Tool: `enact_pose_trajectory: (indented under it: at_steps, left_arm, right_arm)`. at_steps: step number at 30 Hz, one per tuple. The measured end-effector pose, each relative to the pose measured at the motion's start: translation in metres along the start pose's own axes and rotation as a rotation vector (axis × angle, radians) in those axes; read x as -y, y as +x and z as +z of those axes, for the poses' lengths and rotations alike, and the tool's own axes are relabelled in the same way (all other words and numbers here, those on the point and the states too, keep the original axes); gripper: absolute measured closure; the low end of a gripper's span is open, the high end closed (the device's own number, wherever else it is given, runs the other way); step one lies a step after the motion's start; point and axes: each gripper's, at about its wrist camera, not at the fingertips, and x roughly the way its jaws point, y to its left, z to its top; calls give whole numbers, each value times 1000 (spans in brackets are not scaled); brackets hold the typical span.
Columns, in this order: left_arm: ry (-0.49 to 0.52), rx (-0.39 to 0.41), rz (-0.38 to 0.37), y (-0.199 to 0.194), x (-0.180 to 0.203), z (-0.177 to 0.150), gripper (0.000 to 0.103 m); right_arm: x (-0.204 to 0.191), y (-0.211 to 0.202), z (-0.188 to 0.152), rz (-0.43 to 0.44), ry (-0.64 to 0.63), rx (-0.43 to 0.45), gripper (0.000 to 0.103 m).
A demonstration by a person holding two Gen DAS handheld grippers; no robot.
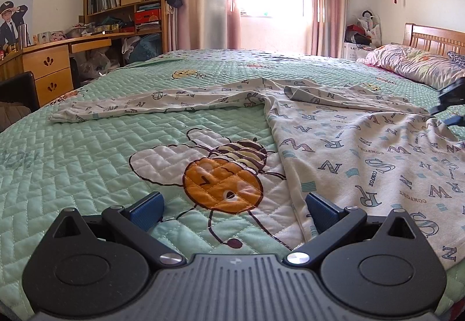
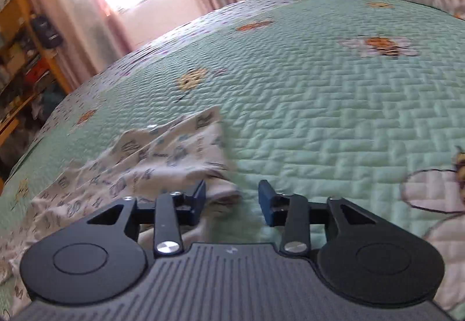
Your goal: Fold clothes
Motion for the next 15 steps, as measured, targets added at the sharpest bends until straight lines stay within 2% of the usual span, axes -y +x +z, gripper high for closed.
enact_pose_trajectory:
  at_steps: [3, 7, 11, 13, 15]
  left_arm:
    - [2, 3, 3, 0, 1, -1, 0]
    - [4, 7, 7, -1, 2, -1, 0]
    - [6, 11, 11, -2, 3, -2, 0]
    - [6, 11, 11, -2, 3, -2, 0]
    - [6, 10, 9, -1, 2, -1, 0]
  right_arm:
    - [-2, -20, -7, 85, 4, 41, 56]
    - [-37, -26, -13, 173, -42, 32, 49]
    - [-100, -8, -22, 274, -106, -17, 46]
    - [-136, 9, -33, 290, -170, -58, 35]
    - [-170, 24, -47, 294, -253, -104, 35]
